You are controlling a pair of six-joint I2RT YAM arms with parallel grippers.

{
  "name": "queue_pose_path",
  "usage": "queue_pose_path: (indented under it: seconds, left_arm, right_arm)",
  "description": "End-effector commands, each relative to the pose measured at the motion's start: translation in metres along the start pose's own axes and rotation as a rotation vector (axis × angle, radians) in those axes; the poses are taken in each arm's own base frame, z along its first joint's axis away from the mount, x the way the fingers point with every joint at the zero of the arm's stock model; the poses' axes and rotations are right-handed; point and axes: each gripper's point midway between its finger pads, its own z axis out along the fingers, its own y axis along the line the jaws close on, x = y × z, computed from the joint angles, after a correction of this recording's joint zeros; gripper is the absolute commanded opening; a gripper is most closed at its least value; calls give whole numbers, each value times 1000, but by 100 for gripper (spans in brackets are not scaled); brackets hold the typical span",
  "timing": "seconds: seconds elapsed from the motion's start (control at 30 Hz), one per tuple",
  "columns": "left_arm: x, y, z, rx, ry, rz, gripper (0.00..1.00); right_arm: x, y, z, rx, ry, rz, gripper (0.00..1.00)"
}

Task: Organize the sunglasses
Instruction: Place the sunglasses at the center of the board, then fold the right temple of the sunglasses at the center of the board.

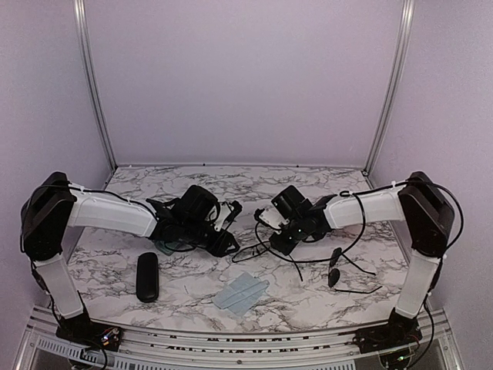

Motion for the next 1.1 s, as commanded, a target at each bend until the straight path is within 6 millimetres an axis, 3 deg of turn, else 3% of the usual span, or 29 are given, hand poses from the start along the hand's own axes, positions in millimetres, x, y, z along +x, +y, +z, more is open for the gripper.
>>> queue_pose_path:
  seconds: [0.0, 0.13, 0.33, 0.53, 0.8, 1.07]
  left_arm:
    - [-19, 17, -6, -42, -36, -76, 32]
    - [-20, 24, -2, -36, -22, -95, 33]
    - [-6, 33, 15, -60, 41, -134, 33]
    - [2, 36, 25, -59, 74, -160, 33]
    - [16, 30, 35, -13, 127, -192, 32]
    - [16, 17, 38, 7, 122, -199, 31]
  right_arm:
    - [-43, -8, -44, -47, -166, 126, 35]
    - [-28, -11, -65, -78, -187, 261, 40]
    - [36, -15, -60, -10, -87, 404, 33]
    - [70, -16, -56, 35, -30, 430, 24]
    - [82, -1, -43, 10, 32, 382, 18]
    - [58, 29, -40, -51, 3, 335, 18]
